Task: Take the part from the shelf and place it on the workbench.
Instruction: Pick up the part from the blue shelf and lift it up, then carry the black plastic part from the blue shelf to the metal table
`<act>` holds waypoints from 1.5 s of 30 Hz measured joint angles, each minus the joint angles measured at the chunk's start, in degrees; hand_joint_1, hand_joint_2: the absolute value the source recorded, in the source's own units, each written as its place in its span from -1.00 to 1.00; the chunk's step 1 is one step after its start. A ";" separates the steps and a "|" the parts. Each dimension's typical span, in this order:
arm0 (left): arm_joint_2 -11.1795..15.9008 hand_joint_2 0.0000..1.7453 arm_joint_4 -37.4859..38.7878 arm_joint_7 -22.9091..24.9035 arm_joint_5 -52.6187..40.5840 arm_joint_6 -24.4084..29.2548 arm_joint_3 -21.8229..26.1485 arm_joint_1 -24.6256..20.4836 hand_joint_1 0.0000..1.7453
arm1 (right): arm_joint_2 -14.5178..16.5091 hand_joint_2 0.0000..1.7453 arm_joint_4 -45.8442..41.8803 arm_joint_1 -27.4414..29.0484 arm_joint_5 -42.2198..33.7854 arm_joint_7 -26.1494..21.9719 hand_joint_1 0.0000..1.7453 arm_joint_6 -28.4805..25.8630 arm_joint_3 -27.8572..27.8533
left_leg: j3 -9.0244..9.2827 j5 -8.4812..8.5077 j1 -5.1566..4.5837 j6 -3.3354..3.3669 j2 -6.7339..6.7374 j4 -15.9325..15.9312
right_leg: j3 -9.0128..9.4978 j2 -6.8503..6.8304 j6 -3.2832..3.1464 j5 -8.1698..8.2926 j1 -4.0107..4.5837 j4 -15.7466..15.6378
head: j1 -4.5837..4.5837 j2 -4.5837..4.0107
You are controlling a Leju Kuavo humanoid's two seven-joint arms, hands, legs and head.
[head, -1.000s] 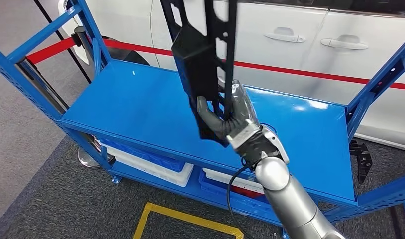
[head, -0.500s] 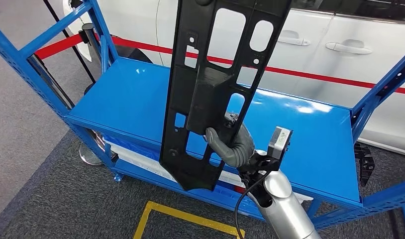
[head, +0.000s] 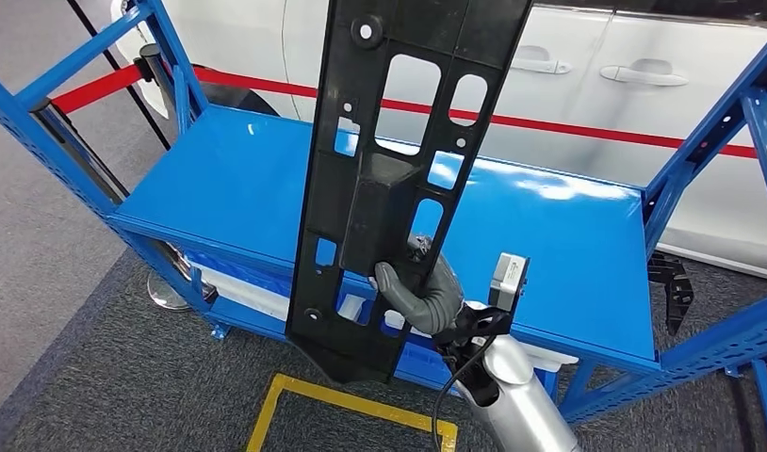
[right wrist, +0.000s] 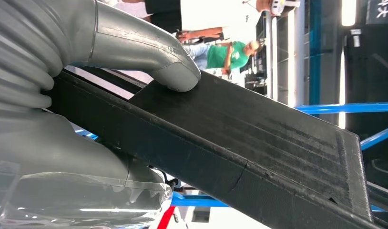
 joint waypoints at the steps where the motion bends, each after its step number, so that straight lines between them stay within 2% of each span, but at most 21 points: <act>1: 0.02 1.00 0.00 0.04 -0.07 -0.01 0.01 0.16 -1.00 | 0.11 1.00 0.09 -0.01 0.02 0.02 1.00 0.09 -0.03 | 1.65 0.78 -0.14 0.29 -0.27 -3.17 | -0.21 0.20 0.26 0.33 0.03 0.00 | 0.00 0.00; 6: -0.03 1.00 0.00 0.06 -0.44 -0.09 0.01 0.47 -1.00 | 0.39 1.00 0.47 0.10 0.32 0.19 1.00 0.88 -0.32 | 2.01 2.51 -0.48 1.38 0.11 -5.83 | -0.92 0.45 1.98 1.03 -0.37 0.14 | 0.05 0.00; 8: -0.11 1.00 0.00 0.06 -0.51 -0.14 0.01 0.46 -1.00 | 0.39 1.00 0.60 0.16 0.47 0.18 1.00 1.52 -0.65 | 1.36 3.74 -0.16 1.99 0.79 -6.33 | -2.54 0.09 2.41 -2.51 -0.42 3.99 | 0.22 0.00; 10: -0.11 1.00 0.00 0.05 -0.50 -0.15 0.02 0.47 -1.00 | 0.40 1.00 0.90 0.34 0.63 0.17 1.00 2.20 -0.98 | 0.17 4.58 -0.25 2.27 1.34 -6.27 | -4.87 -0.19 2.76 -7.33 -0.53 11.04 | 0.35 0.00; 12: -0.11 1.00 0.00 0.05 -0.48 -0.16 0.03 0.40 -1.00 | 0.40 1.00 1.31 0.59 0.75 0.17 1.00 2.58 -1.15 | -1.00 5.28 -0.28 2.18 1.76 -6.07 | -4.92 -0.37 3.04 -8.74 -0.61 14.48 | 0.35 0.00; 16: -0.13 1.00 0.00 0.03 -0.46 -0.17 0.02 0.16 -1.00 | 0.55 1.00 1.71 0.68 0.84 0.15 1.00 2.75 -1.37 | -2.82 6.07 -0.31 1.47 2.21 -5.06 | 4.05 -1.28 2.78 -5.16 -0.68 3.08 | 0.33 0.00; 17: -0.14 1.00 0.00 0.03 -0.46 -0.18 0.03 0.11 -1.00 | 0.63 1.00 1.74 0.69 0.85 0.13 1.00 2.78 -1.43 | -3.04 6.20 -0.38 1.20 2.25 -4.81 | 5.19 -1.39 2.47 -4.90 -0.57 1.13 | 0.34 0.00; 20: -0.13 1.00 0.00 0.04 -0.57 -0.26 0.03 0.05 -1.00 | 0.87 1.00 1.84 0.71 0.96 0.14 1.00 2.84 -1.60 | -3.40 6.75 -0.43 0.16 2.26 -4.57 | 5.01 -1.16 1.26 -4.42 -0.46 0.18 | 0.31 0.01; 22: -0.09 1.00 0.00 0.04 -0.75 -0.36 0.02 0.00 -1.00 | 1.20 1.00 1.84 0.72 1.11 0.18 1.00 2.90 -1.66 | -4.29 4.97 -0.31 -0.50 1.86 -2.79 | 4.41 -1.17 0.35 -3.65 -0.65 -0.14 | 0.27 0.00; 24: -0.06 1.00 0.00 0.05 -0.95 -0.44 0.01 -0.19 -1.00 | 1.59 1.00 1.83 0.83 1.34 0.24 1.00 3.03 -1.90 | -6.07 0.32 -0.16 -0.97 1.44 2.77 | 3.46 -1.21 -0.26 -2.80 -0.63 -0.24 | 0.22 0.00; 26: -0.04 1.00 0.00 0.08 -1.12 -0.50 0.01 -0.41 -1.00 | 1.77 1.00 1.83 1.19 1.59 0.30 1.00 3.20 -2.28 | -7.24 -3.48 -0.12 -1.23 1.37 9.13 | 2.34 -1.18 -0.39 -1.97 -0.49 -0.19 | 0.21 0.00; 27: -0.04 1.00 0.00 0.11 -1.20 -0.52 0.01 -0.44 -1.00 | 1.79 1.00 1.80 1.41 1.76 0.30 1.00 3.27 -2.45 | -6.82 -3.91 -0.12 -1.26 1.37 10.39 | 1.76 -1.12 -0.34 -1.53 -0.43 -0.15 | 0.20 0.00; 29: -0.04 1.00 0.00 0.27 -1.43 -0.60 -0.05 -0.28 -1.00 | 1.85 1.00 1.63 1.77 2.09 0.30 1.00 3.31 -2.68 | -3.18 -1.97 -0.12 -0.99 1.34 6.73 | 0.72 -0.90 -0.13 -0.69 -0.35 -0.08 | 0.20 0.00; 31: -0.01 1.00 0.00 0.46 -1.67 -0.66 -0.14 0.08 -1.00 | 2.04 1.00 1.19 1.94 2.31 0.30 1.00 3.32 -2.87 | 1.96 -0.01 -0.28 -0.37 1.09 -1.29 | -0.06 -0.68 0.26 0.15 -0.30 -0.04 | 0.21 0.00; 33: 0.04 1.00 0.00 0.54 -1.75 -0.67 -0.19 0.43 -1.00 | 2.23 1.00 0.81 2.05 2.51 0.30 1.00 3.38 -3.02 | 4.17 0.46 -0.65 0.20 0.84 -5.67 | -0.46 -0.61 0.92 1.01 -0.34 -0.15 | 0.22 0.00; 35: 0.04 1.00 0.00 0.52 -1.75 -0.68 -0.20 0.56 -1.00 | 2.32 1.00 0.66 2.22 3.16 0.26 1.00 3.48 -3.07 | 3.79 1.06 -0.81 0.81 0.80 -6.22 | -0.57 -0.71 1.71 1.79 -0.40 -0.46 | 0.23 0.00; 37: -0.01 1.00 0.00 0.48 -1.72 -0.68 -0.21 0.54 -1.00 | 2.33 1.00 0.58 2.33 4.48 0.07 1.00 3.46 -3.13 | 3.32 2.22 -0.56 1.61 0.91 -6.79 | -1.09 -0.78 2.32 0.59 -0.46 0.42 | 0.27 0.00; 40: -0.03 1.00 0.00 0.29 -1.61 -0.68 -0.21 0.52 -1.00 | 2.30 1.00 0.57 2.43 6.02 -0.14 1.00 3.33 -3.19 | 1.67 4.02 -0.39 2.41 0.88 -7.03 | -3.81 -0.79 2.84 -6.74 -0.56 8.67 | 0.29 0.00; 42: -0.03 1.00 0.00 0.11 -1.45 -0.68 -0.20 0.47 -1.00 | 2.30 1.00 0.62 2.59 6.32 -0.17 1.00 3.29 -3.20 | 0.19 5.00 -0.39 2.35 0.47 -6.79 | -4.80 -0.79 3.09 -9.07 -0.58 14.09 | 0.28 0.00; 43: -0.04 1.00 0.00 0.04 -1.37 -0.68 -0.19 0.41 -1.00 | 2.30 1.00 0.64 2.62 6.40 -0.18 1.00 3.26 -3.21 | -0.52 5.39 -0.37 2.23 0.11 -6.59 | -3.97 -0.77 3.13 -8.54 -0.60 14.25 | 0.27 0.00; 45: -0.06 1.00 0.00 -0.05 -1.28 -0.73 -0.19 0.22 -1.00 | 2.30 1.00 0.67 2.58 6.66 -0.22 1.00 3.26 -3.23 | -1.73 5.98 -0.33 1.85 -0.76 -6.03 | 0.86 -0.17 2.99 -6.18 -0.72 8.47 | 0.27 0.00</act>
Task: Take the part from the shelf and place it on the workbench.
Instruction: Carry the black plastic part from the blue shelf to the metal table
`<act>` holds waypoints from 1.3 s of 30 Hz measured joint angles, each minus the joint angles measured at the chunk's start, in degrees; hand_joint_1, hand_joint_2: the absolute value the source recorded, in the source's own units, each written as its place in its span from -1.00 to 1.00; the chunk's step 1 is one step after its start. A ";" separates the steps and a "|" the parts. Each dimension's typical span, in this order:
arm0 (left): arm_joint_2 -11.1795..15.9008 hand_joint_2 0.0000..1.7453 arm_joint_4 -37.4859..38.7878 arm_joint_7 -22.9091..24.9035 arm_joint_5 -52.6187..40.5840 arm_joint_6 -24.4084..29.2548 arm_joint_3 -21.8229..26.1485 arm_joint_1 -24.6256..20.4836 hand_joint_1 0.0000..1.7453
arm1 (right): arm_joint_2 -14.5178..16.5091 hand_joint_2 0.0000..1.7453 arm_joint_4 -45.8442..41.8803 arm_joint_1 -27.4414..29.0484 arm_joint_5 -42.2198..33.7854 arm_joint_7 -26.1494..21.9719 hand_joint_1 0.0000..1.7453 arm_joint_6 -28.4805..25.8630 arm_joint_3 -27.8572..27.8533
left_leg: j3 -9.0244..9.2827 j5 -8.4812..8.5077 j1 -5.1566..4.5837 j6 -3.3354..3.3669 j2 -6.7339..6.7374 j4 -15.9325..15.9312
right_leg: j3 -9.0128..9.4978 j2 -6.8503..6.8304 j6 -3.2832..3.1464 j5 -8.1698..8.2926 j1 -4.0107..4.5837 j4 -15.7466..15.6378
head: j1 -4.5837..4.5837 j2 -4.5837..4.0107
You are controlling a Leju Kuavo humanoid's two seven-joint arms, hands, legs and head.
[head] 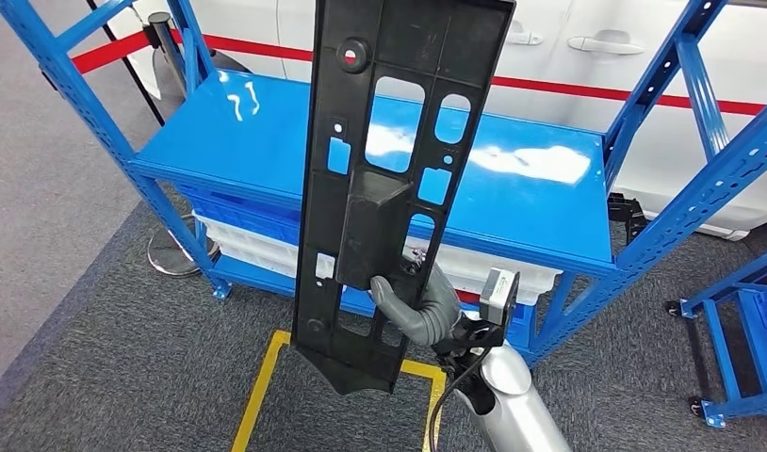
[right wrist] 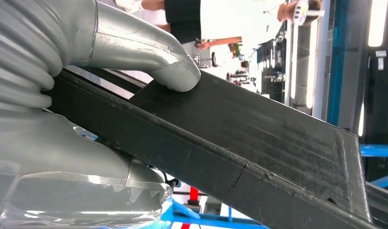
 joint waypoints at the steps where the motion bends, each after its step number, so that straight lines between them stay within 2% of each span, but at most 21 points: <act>1: -0.03 1.00 0.00 -0.02 0.01 -0.03 0.00 -0.13 -1.00 | 0.01 1.00 0.00 -0.07 0.18 -0.02 1.00 0.05 0.00 | -0.56 0.22 -0.03 -0.25 -0.43 0.34 | 2.69 0.77 -0.19 0.60 -0.04 -3.79 | -0.01 0.01; 3: -0.09 1.00 0.00 -0.04 0.00 -0.08 0.00 -0.31 -1.00 | 0.00 1.00 -0.01 -0.15 0.42 -0.09 1.00 0.11 -0.02 | -1.29 0.69 -0.05 -0.88 -1.28 0.84 | 5.53 2.02 -0.72 0.89 0.03 -8.30 | 0.01 0.01; 5: -0.11 1.00 0.00 -0.06 -0.01 -0.09 0.00 -0.35 -1.00 | 0.01 1.00 -0.03 -0.16 0.58 -0.16 1.00 0.11 -0.06 | -1.76 1.33 -0.04 -1.66 -2.13 0.89 | 5.38 1.68 -1.35 1.15 0.16 -8.74 | 0.03 0.00; 7: -0.08 1.00 0.00 -0.08 -0.01 -0.09 0.00 -0.35 -1.00 | 0.10 1.00 -0.04 -0.26 0.81 -0.19 1.00 0.11 -0.07 | -2.42 0.70 -0.01 -2.25 -1.84 1.73 | 5.07 0.51 -2.16 1.71 -0.02 -9.17 | -0.05 0.00; 9: -0.02 1.00 0.00 -0.10 -0.01 -0.09 0.00 -0.49 -1.00 | 0.21 1.00 -0.07 -0.30 0.97 -0.23 1.00 0.11 -0.08 | -4.08 -3.04 0.09 -2.70 -0.28 6.37 | 4.42 -0.75 -2.85 2.42 -0.11 -9.38 | -0.25 0.00; 11: 0.02 1.00 0.00 -0.15 -0.01 -0.09 0.00 -0.76 -1.00 | 0.25 1.00 -0.08 -0.15 1.06 -0.26 1.00 0.11 -0.09 | -6.16 -7.50 0.23 -3.22 0.72 13.79 | 3.48 -1.99 -3.05 3.06 -0.01 -9.31 | -0.38 0.00; 13: 0.02 1.00 0.00 -0.16 -0.04 -0.09 0.00 -0.80 -1.00 | 0.25 1.00 -0.07 -0.01 1.13 -0.26 1.00 0.11 -0.09 | -5.69 -8.31 0.39 -3.54 1.08 16.62 | 2.55 -3.27 -2.91 3.67 0.06 -9.20 | -0.40 0.00; 14: 0.03 1.00 0.00 -0.13 -0.10 -0.09 0.00 -0.70 -1.00 | 0.26 1.00 -0.07 0.02 1.15 -0.26 1.00 0.11 -0.09 | -3.92 -7.22 0.48 -3.59 1.35 14.82 | 2.16 -3.84 -2.80 3.93 0.07 -9.13 | -0.40 0.00; 17: 0.08 1.00 0.00 0.05 -0.42 -0.09 -0.02 -0.12 -1.00 | 0.26 1.00 -0.10 -0.04 1.22 -0.27 1.00 0.10 -0.11 | 3.59 -4.24 0.28 -3.09 4.24 3.33 | 1.48 -5.38 -2.13 4.61 0.21 -8.93 | -0.37 0.00; 19: 0.15 1.00 0.00 0.09 -0.51 -0.09 -0.02 0.18 -1.00 | 0.28 1.00 -0.11 -0.05 1.33 -0.27 1.00 0.08 -0.15 | 4.67 -4.15 -0.29 -2.16 5.30 0.30 | 1.34 -6.45 -1.47 5.17 0.30 -8.93 | -0.38 0.00; 21: 0.16 1.00 0.00 0.07 -0.56 -0.09 -0.03 0.33 -1.00 | 0.33 1.00 -0.16 -0.09 1.49 -0.26 1.00 -0.01 -0.16 | 3.92 -3.30 -0.37 -1.13 4.31 0.04 | 1.32 -7.20 -0.78 5.52 0.22 -8.93 | -0.40 0.00; 22: 0.14 1.00 0.00 0.05 -0.57 -0.10 -0.03 0.35 -1.00 | 0.36 1.00 -0.24 -0.11 1.55 -0.27 1.00 -0.06 -0.16 | 3.65 -2.76 -0.25 -0.62 3.79 -0.15 | 1.08 -6.57 -0.45 4.95 0.14 -8.50 | -0.40 0.00; 23: 0.11 1.00 0.00 0.05 -0.57 -0.12 -0.04 0.31 -1.00 | 0.36 1.00 -0.34 -0.12 1.59 -0.27 1.00 -0.11 -0.17 | 3.26 -2.12 -0.10 -0.09 3.27 -0.36 | 0.47 -5.31 -0.19 3.46 0.07 -7.03 | -0.38 0.00; 25: 0.07 1.00 0.00 0.02 -0.55 -0.13 -0.04 0.13 -1.00 | 0.30 1.00 -0.51 0.06 1.62 -0.26 1.00 -0.12 -0.22 | 2.11 -0.94 -0.06 0.62 2.23 -0.48 | -1.78 -2.24 0.06 -1.30 0.01 -1.04 | -0.36 0.00; 27: 0.05 1.00 0.00 -0.09 -0.48 -0.13 -0.04 0.03 -1.00 | 0.23 1.00 -0.56 0.41 1.66 -0.21 1.00 -0.10 -0.28 | 0.71 0.07 -0.24 0.82 0.93 -0.38 | -3.68 -1.09 0.03 -4.62 0.08 5.32 | -0.36 0.00; 28: 0.04 1.00 0.00 -0.16 -0.45 -0.13 -0.04 -0.01 -1.00 | 0.22 1.00 -0.57 0.55 1.71 -0.18 1.00 -0.09 -0.31 | 0.05 0.53 -0.34 0.81 0.17 -0.28 | -3.49 -0.94 -0.09 -4.67 0.15 6.21 | -0.36 0.00; 29: 0.03 1.00 0.00 -0.23 -0.43 -0.13 -0.04 -0.08 -1.00 | 0.22 1.00 -0.59 0.63 1.81 -0.16 1.00 -0.10 -0.33 | -0.53 0.94 -0.40 0.76 -0.60 -0.16 | -2.15 -0.78 -0.32 -3.63 0.23 4.82 | -0.35 0.00; 31: -0.10 1.00 0.01 -0.28 -0.43 -0.15 -0.04 -0.26 -1.00 | 0.22 1.00 -0.79 0.67 2.10 -0.11 1.00 -0.10 -0.38 | -1.44 1.63 -0.48 0.53 -2.03 0.11 | 2.77 0.77 -1.20 -0.74 0.49 -2.72 | -0.36 0.00; 33: -0.31 1.00 0.02 -0.27 -0.44 -0.17 -0.04 -0.44 -1.00 | 0.22 1.00 -1.21 0.74 2.37 -0.09 1.00 -0.09 -0.44 | -2.08 2.26 -0.44 0.09 -3.17 0.28 | 6.27 2.73 -1.70 0.73 0.68 -8.75 | -0.37 0.00; 35: -0.40 1.00 0.02 -0.25 -0.43 -0.18 -0.04 -0.52 -1.00 | 0.23 1.00 -1.52 0.78 2.47 -0.09 1.00 -0.09 -0.56 | -2.54 2.98 -0.21 -0.61 -4.25 0.23 | 6.79 2.82 -1.66 1.11 0.87 -10.10 | -0.28 0.00; 39: -0.20 1.00 0.02 -0.18 -0.42 -0.12 -0.04 -0.53 -1.00 | 0.33 1.00 -1.86 0.76 2.48 -0.09 1.00 -0.09 -0.64 | -3.13 3.55 -0.22 -1.34 -5.55 0.37 | 6.72 0.83 -2.16 2.23 -0.25 -11.41 | -0.11 0.00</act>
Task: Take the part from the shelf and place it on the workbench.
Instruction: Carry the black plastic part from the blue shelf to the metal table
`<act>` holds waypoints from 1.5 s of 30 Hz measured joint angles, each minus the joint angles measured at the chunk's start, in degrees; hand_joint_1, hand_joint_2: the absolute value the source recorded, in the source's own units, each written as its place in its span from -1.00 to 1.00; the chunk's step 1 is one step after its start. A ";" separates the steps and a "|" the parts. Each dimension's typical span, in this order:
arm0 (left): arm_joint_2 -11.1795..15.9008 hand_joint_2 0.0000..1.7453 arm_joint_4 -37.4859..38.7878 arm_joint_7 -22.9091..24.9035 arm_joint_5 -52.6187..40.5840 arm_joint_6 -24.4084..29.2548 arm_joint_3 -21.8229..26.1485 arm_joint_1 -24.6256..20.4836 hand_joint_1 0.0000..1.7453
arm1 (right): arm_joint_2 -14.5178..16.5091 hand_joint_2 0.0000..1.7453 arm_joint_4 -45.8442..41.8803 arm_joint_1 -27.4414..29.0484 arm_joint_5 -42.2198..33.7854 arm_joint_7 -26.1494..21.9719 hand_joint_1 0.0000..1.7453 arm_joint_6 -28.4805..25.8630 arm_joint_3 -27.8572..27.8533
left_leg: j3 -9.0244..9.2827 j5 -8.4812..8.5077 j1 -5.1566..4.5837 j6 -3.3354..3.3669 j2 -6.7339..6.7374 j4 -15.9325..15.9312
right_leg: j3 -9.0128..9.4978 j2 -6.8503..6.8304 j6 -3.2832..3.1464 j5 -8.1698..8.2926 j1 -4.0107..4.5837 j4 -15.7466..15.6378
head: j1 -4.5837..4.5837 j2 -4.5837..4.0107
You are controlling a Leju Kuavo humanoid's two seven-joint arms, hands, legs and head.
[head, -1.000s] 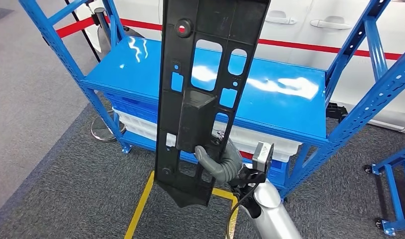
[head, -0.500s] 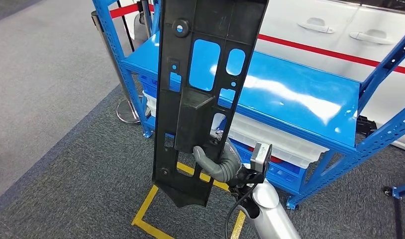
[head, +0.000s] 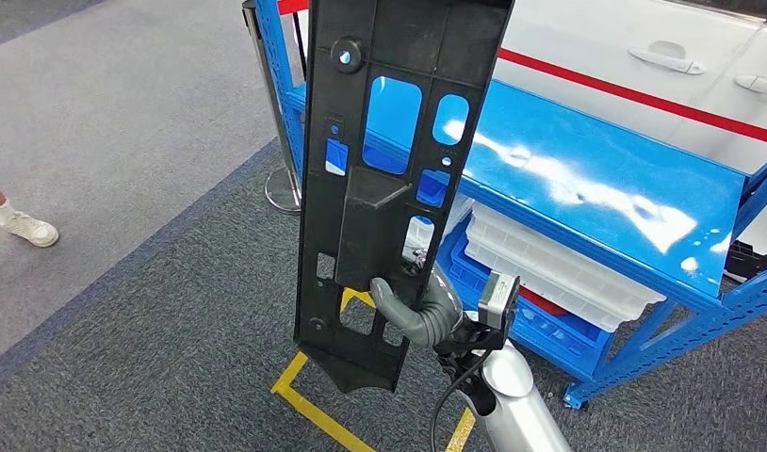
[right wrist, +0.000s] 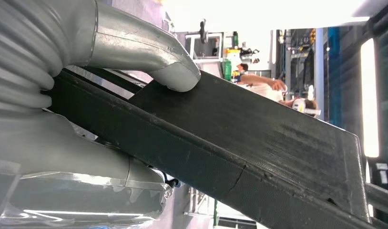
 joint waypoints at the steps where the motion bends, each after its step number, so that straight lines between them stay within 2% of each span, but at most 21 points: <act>1: 0.01 1.00 0.01 0.00 0.00 0.01 0.00 0.00 -1.00 | 0.00 1.00 0.00 0.00 0.00 0.00 1.00 0.00 0.00 | 0.00 -0.01 0.02 0.01 0.03 0.02 | 0.01 -0.02 0.00 0.01 0.00 0.00 | 0.00 0.00; 6: -0.02 1.00 0.01 0.00 0.00 0.01 0.00 0.03 -1.00 | 0.02 1.00 0.00 -0.08 0.01 0.01 1.00 0.01 -0.02 | -0.23 -0.45 -0.09 -0.04 0.76 0.31 | -0.04 -0.38 0.05 0.13 0.32 0.01 | -0.02 0.00; 8: -0.07 1.00 0.01 0.03 0.01 0.03 0.01 -0.05 -1.00 | 0.10 1.00 -0.10 -0.06 0.02 -0.02 1.00 0.02 -0.03 | -1.34 -3.25 -0.17 -0.45 3.03 3.33 | -0.35 -1.10 -0.29 0.51 0.40 -0.15 | -0.43 0.00; 9: -0.04 1.00 0.01 0.05 0.01 0.08 0.01 -0.19 -1.00 | 0.14 1.00 -0.17 0.07 0.03 -0.02 1.00 0.02 -0.06 | -2.36 -5.84 0.10 -1.02 4.44 7.51 | -0.86 -2.17 -0.36 0.85 0.37 -0.10 | -0.62 0.00; 12: 0.27 1.00 0.01 0.16 -0.04 0.29 0.02 0.17 -1.00 | 0.11 1.00 -0.46 0.39 0.30 -0.24 1.00 -0.02 -0.17 | 3.02 -7.33 1.33 -2.55 9.00 6.00 | -3.62 -6.93 0.97 2.01 0.11 1.45 | -0.78 0.00; 13: 0.33 1.00 0.01 0.16 -0.09 0.32 0.02 0.47 -1.00 | 0.09 1.00 -0.55 0.39 0.42 -0.39 1.00 -0.02 -0.20 | 5.38 -6.22 1.34 -2.27 9.88 2.05 | -4.24 -7.88 1.56 2.33 0.10 1.91 | -0.74 0.00; 15: 0.36 1.00 0.01 0.06 -0.10 0.34 0.02 0.72 -1.00 | 0.07 1.00 -0.66 0.39 0.60 -0.58 1.00 -0.01 -0.22 | 4.88 -6.03 0.93 -0.87 9.56 1.20 | -4.56 -8.89 2.46 2.88 0.15 1.99 | -0.66 0.00; 18: 0.32 1.00 0.01 -0.04 -0.08 0.32 0.02 0.59 -1.00 | -0.01 1.00 -0.84 0.44 0.76 -0.62 1.00 -0.05 -0.33 | 3.69 -4.79 0.91 0.98 7.97 0.83 | -5.99 -5.92 3.31 -0.29 -0.26 5.15 | -0.62 0.00; 20: 0.27 1.00 0.01 -0.07 -0.09 0.25 0.02 0.36 -1.00 | -0.16 1.00 -0.94 0.70 0.93 -0.62 1.00 -0.07 -0.47 | 2.56 -3.85 0.69 1.73 6.80 0.82 | -8.67 -2.74 3.14 -5.32 -0.07 12.27 | -0.61 0.00; 22: 0.25 1.00 0.01 -0.10 -0.07 0.13 0.02 0.24 -1.00 | -0.34 1.00 -0.94 1.09 1.03 -0.61 1.00 -0.07 -0.55 | 1.43 -2.96 0.21 2.05 5.37 0.86 | -10.32 -1.83 2.55 -7.66 0.38 17.77 | -0.61 0.00; 24: 0.22 1.00 0.01 -0.13 -0.03 0.02 0.02 0.11 -1.00 | -0.44 1.00 -1.02 1.31 1.03 -0.61 1.00 -0.06 -0.56 | 0.56 -2.14 -0.30 2.16 3.74 0.89 | -8.05 -1.30 1.44 -5.67 1.02 15.36 | -0.62 0.00; 26: 0.05 1.00 0.02 -0.15 0.02 -0.02 0.02 -0.06 -1.00 | -0.46 1.00 -1.38 1.30 1.03 -0.61 1.00 -0.02 -0.57 | -0.09 -1.42 -0.59 2.07 2.27 0.90 | -3.29 0.91 -0.08 -2.68 1.67 7.64 | -0.69 0.00; 29: -0.20 1.00 0.08 -0.28 0.36 0.04 0.03 -0.19 -1.00 | -0.50 1.00 -2.02 1.26 1.03 -0.64 1.00 0.02 -0.58 | -0.85 -0.18 -0.28 1.43 0.57 0.62 | -0.39 3.19 -0.62 -1.38 1.98 1.67 | -0.58 0.00; 31: -0.17 1.00 0.09 -0.51 0.59 0.13 0.08 -0.10 -1.00 | -0.53 1.00 -2.12 1.23 0.99 -0.68 1.00 0.00 -0.61 | -1.13 0.48 -0.27 0.85 -0.12 0.21 | -0.31 1.74 -0.38 -0.45 1.87 0.61 | -0.40 0.00; 32: -0.15 1.00 0.09 -0.61 0.63 0.17 0.11 -0.04 -1.00 | -0.53 1.00 -2.17 1.20 0.95 -0.73 1.00 -0.02 -0.65 | -1.42 0.01 -0.42 0.57 0.75 0.58 | -0.22 0.93 -0.44 0.00 1.69 0.02 | -0.51 0.00; 35: 0.02 1.00 0.09 -0.68 0.62 0.15 0.17 -0.24 -1.00 | -0.55 1.00 -2.64 1.58 0.82 -0.86 1.00 -0.19 -1.28 | -4.12 -6.03 -0.28 -0.56 5.45 8.50 | -0.62 -1.86 -0.59 0.90 1.29 -0.79 | -0.95 0.00; 37: 0.17 1.00 0.09 -0.69 0.61 0.07 0.17 -0.47 -1.00 | -0.57 1.00 -2.94 2.12 0.81 -0.81 1.00 -0.37 -1.88 | -5.46 -9.12 0.39 -1.43 6.46 14.78 | -1.20 -3.84 -0.43 1.06 1.19 -0.62 | -0.98 0.00; 38: 0.21 1.00 0.09 -0.71 0.58 0.03 0.17 -0.45 -1.00 | -0.57 1.00 -3.06 2.39 0.82 -0.76 1.00 -0.44 -2.08 | -4.85 -9.15 0.76 -1.85 6.72 15.44 | -1.48 -4.76 -0.30 1.13 1.10 -0.50 | -0.98 0.00; 41: 0.34 1.00 0.10 -0.73 0.37 0.03 0.15 0.05 -1.00 | -0.57 1.00 -3.66 2.85 0.86 -0.71 1.00 -0.45 -2.45 | 1.94 -6.13 1.41 -2.85 8.89 6.35 | -2.21 -6.87 0.51 1.18 0.73 0.14 | -1.03 0.00; 43: 0.49 1.00 0.11 -0.81 0.19 0.11 0.14 0.51 -1.00 | -0.59 1.00 -4.00 3.01 0.95 -0.79 1.00 -0.51 -2.74 | 4.75 -5.60 0.90 -2.28 10.71 1.19 | -2.60 -7.97 1.28 1.20 0.79 0.61 | -1.12 0.01; 45: 0.62 1.00 0.12 -1.04 0.03 0.18 0.15 0.84 -1.00 | -0.62 1.00 -4.15 3.32 1.12 -0.99 1.00 -0.67 -2.99 | 4.48 -5.72 0.39 -0.80 10.46 0.44 | -2.78 -9.07 1.92 1.42 0.92 0.78 | -1.15 0.01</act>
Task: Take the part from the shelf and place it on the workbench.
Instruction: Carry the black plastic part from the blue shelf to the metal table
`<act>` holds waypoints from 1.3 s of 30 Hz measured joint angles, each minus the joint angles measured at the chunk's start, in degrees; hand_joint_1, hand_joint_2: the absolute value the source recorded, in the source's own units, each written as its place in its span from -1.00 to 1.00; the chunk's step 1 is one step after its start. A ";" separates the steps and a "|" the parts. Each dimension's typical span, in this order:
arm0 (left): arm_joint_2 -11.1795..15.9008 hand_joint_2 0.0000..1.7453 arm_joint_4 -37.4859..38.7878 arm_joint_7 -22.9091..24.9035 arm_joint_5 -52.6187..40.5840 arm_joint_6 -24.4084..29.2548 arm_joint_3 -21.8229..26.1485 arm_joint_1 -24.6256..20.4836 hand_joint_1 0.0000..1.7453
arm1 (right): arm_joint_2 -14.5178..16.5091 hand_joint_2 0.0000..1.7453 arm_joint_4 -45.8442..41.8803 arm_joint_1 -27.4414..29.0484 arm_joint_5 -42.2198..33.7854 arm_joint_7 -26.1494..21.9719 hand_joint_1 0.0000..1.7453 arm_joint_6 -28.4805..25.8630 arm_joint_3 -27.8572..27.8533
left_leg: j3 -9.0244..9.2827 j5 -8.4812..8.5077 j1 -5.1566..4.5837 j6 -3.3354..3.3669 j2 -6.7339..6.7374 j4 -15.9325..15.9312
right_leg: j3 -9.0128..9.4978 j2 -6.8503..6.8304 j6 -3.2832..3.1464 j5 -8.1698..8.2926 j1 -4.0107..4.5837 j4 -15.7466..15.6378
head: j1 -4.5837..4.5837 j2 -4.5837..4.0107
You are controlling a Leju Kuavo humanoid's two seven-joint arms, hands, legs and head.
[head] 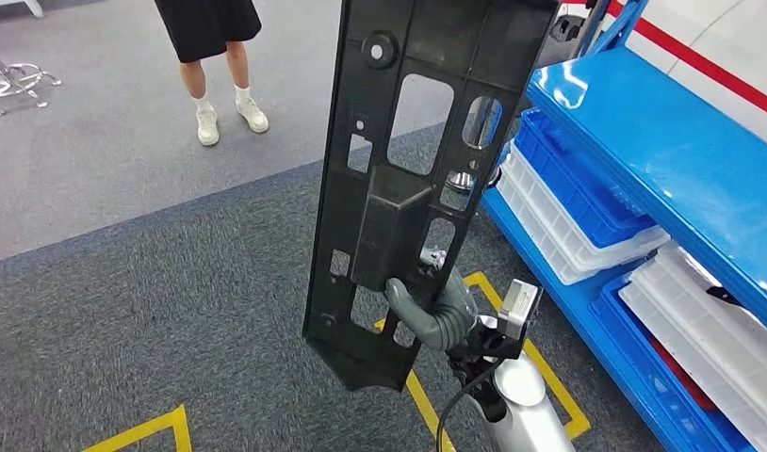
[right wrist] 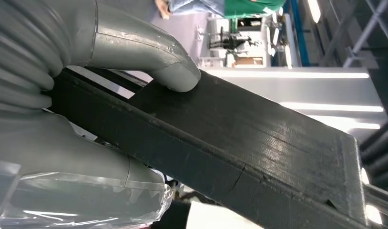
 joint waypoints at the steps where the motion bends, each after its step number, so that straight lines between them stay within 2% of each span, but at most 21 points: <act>1: 0.02 1.00 0.00 -0.12 -0.04 0.04 0.01 0.08 -1.00 | -0.02 1.00 -0.05 0.16 0.09 -0.15 1.00 -0.10 -0.04 | -0.16 0.11 0.03 0.73 -0.63 -0.25 | -0.05 -0.20 0.33 -0.08 -0.10 0.08 | 0.03 -0.01; 3: 0.04 1.00 0.00 -0.33 -0.07 0.08 -0.01 0.04 -1.00 | -0.12 1.00 -0.24 0.50 0.28 -0.65 1.00 -0.33 -0.23 | -0.33 0.57 0.10 1.98 -1.84 -0.59 | -0.92 2.31 0.85 -1.71 -0.52 2.02 | 0.06 -0.01; 5: 0.05 1.00 0.00 -0.58 -0.08 0.10 -0.03 -0.06 -1.00 | -0.47 1.00 -0.41 1.15 0.58 -1.29 1.00 -0.51 -0.61 | -0.57 0.95 0.07 2.70 -3.05 -0.77 | -3.83 6.15 1.02 -5.29 -0.74 8.33 | 0.18 -0.01; 7: 0.05 1.00 0.00 -0.78 -0.09 0.09 -0.04 -0.08 -1.00 | -1.02 1.00 -0.44 2.06 0.82 -1.69 1.00 -0.66 -1.02 | -0.86 1.15 -0.16 3.02 -4.57 -0.74 | -7.38 7.35 0.95 -7.80 -0.66 15.39 | 0.25 -0.01; 8: 0.05 1.00 0.00 -0.84 -0.10 0.07 -0.04 -0.08 -1.00 | -1.24 1.00 -0.44 2.41 0.88 -1.77 1.00 -0.74 -1.17 | -0.92 1.21 -0.29 3.10 -5.41 -0.71 | -8.11 7.48 0.84 -7.52 -0.60 16.57 | 0.25 -0.01; 10: 0.02 1.00 0.00 -0.91 -0.15 0.03 -0.07 -0.11 -1.00 | -1.48 1.00 -0.50 2.75 0.90 -1.96 1.00 -0.90 -1.37 | -0.84 1.25 -0.46 3.13 -7.10 -0.60 | -6.49 7.98 0.36 -3.94 -0.47 12.63 | 0.25 -0.01; 12: -0.13 1.00 0.05 -0.92 -0.20 -0.04 -0.11 -0.19 -1.00 | -1.64 1.00 -0.77 2.96 0.95 -2.19 1.00 -1.16 -1.57 | -0.93 1.18 -0.47 2.97 -8.49 -0.34 | -3.31 10.76 -0.25 -0.06 -0.47 5.30 | 0.10 -0.01; 14: -0.27 1.00 0.13 -0.91 -0.18 -0.14 -0.13 -0.29 -1.00 | -1.84 1.00 -1.15 3.39 1.02 -2.43 1.00 -1.39 -1.85 | -1.56 1.22 -0.14 2.48 -9.74 -0.12 | -1.88 12.75 -0.51 0.88 -0.37 1.70 | -0.06 0.00; 16: -0.29 1.00 0.15 -0.92 -0.13 -0.18 -0.13 -0.33 -1.00 | -1.95 1.00 -1.48 3.65 1.05 -2.61 1.00 -1.47 -2.03 | -2.15 1.41 0.08 1.73 -10.95 -0.18 | -1.50 11.67 -0.67 0.48 -0.37 0.68 | -0.08 0.01; 17: -0.28 1.00 0.15 -0.92 -0.13 -0.17 -0.13 -0.30 -1.00 | -1.97 1.00 -1.65 3.69 1.05 -2.66 1.00 -1.50 -2.07 | -2.35 1.23 -0.05 1.42 -10.55 0.02 | -1.16 10.89 -0.85 0.42 -0.51 0.08 | -0.10 0.01; 20: -0.19 1.00 0.15 -0.84 -0.16 -0.14 -0.13 -0.51 -1.00 | -2.01 1.00 -2.45 4.36 1.07 -2.86 1.00 -1.86 -2.48 | -5.12 -2.47 -0.28 0.63 -5.89 6.45 | -0.18 8.30 -1.41 0.44 -0.61 -0.97 | -0.43 -0.01; 23: -0.08 1.00 0.15 -0.75 -0.22 -0.22 -0.13 -0.98 -1.00 | -2.11 1.00 -3.51 6.46 1.36 -2.93 1.00 -2.84 -3.64 | -8.68 -5.70 0.09 0.02 -3.97 15.09 | 0.10 5.40 -1.55 -0.01 -0.34 -0.73 | -0.54 -0.01; 25: -0.06 1.00 0.15 -0.44 -0.51 -0.36 -0.16 -0.84 -1.00 | -2.14 1.00 -4.48 8.05 1.67 -2.87 1.00 -3.62 -4.54 | -6.41 -3.07 0.23 -0.10 -3.14 11.57 | 0.26 3.84 -1.38 -0.44 -0.32 -0.37 | -0.55 -0.01; 27: 0.02 1.00 0.15 0.00 -1.05 -0.50 -0.30 -0.46 -1.00 | -2.15 1.00 -5.79 9.78 1.95 -2.79 1.00 -4.31 -5.56 | -2.37 -0.29 -0.01 0.15 -0.97 4.07 | 0.46 2.64 -0.99 -0.89 -0.20 0.03 | -0.55 -0.01; 29: 0.17 1.00 0.15 0.21 -1.42 -0.72 -0.50 -0.16 -1.00 | -2.15 1.00 -7.25 11.73 2.08 -2.75 1.00 -4.70 -6.77 | -0.67 -0.02 -0.52 0.92 0.50 0.43 | 0.45 1.50 -0.51 -1.14 0.02 0.31 | -0.50 -0.01; 31: 0.26 1.00 0.15 0.22 -1.53 -0.92 -0.63 0.00 -1.00 | -2.15 1.00 -8.42 13.25 2.13 -2.70 1.00 -4.78 -7.71 | -0.81 -0.07 -0.75 1.78 -0.34 -0.02 | 0.44 0.28 0.00 -1.19 0.10 0.39 | -0.46 -0.01; 32: 0.26 1.00 0.15 0.20 -1.58 -0.98 -0.65 0.05 -1.00 | -2.15 1.00 -8.86 13.70 2.17 -2.67 1.00 -4.78 -8.00 | -0.85 0.13 -0.70 2.12 -0.96 -0.21 | 0.48 0.54 0.33 -1.44 -0.02 0.57 | -0.45 -0.01; 34: 0.25 1.00 0.15 0.33 -1.84 -1.26 -0.73 -0.09 -1.00 | -2.14 1.00 -9.74 14.44 2.45 -2.65 1.00 -4.81 -8.52 | -0.79 0.58 -0.51 2.84 -2.09 -0.60 | -0.55 3.33 0.83 -3.58 -0.33 3.31 | -0.42 -0.01; 36: 0.25 1.00 0.15 0.68 -2.22 -1.92 -0.92 -0.28 -1.00 | -2.14 1.00 -10.66 15.76 3.00 -2.50 1.00 -4.87 -9.00 | -0.90 0.86 -0.46 3.26 -3.28 -0.68 | -3.74 6.48 0.96 -7.44 -0.45 10.36 | -0.36 -0.01; 38: 0.27 1.00 0.15 1.20 -2.36 -2.79 -1.07 -0.42 -1.00 | -2.09 1.00 -11.49 17.45 3.82 -1.96 1.00 -4.80 -9.19 | -1.02 1.00 -0.53 3.41 -4.84 -0.62 | -6.63 7.24 0.93 -9.26 -0.42 16.33 | -0.35 -0.01; 39: 0.26 1.00 0.15 1.50 -2.34 -3.20 -1.09 -0.49 -1.00 | -2.02 1.00 -11.88 18.18 4.32 -1.60 1.00 -4.69 -9.15 | -1.04 1.03 -0.55 3.42 -5.68 -0.56 | -6.82 7.36 0.86 -8.54 -0.42 16.57 | -0.35 -0.01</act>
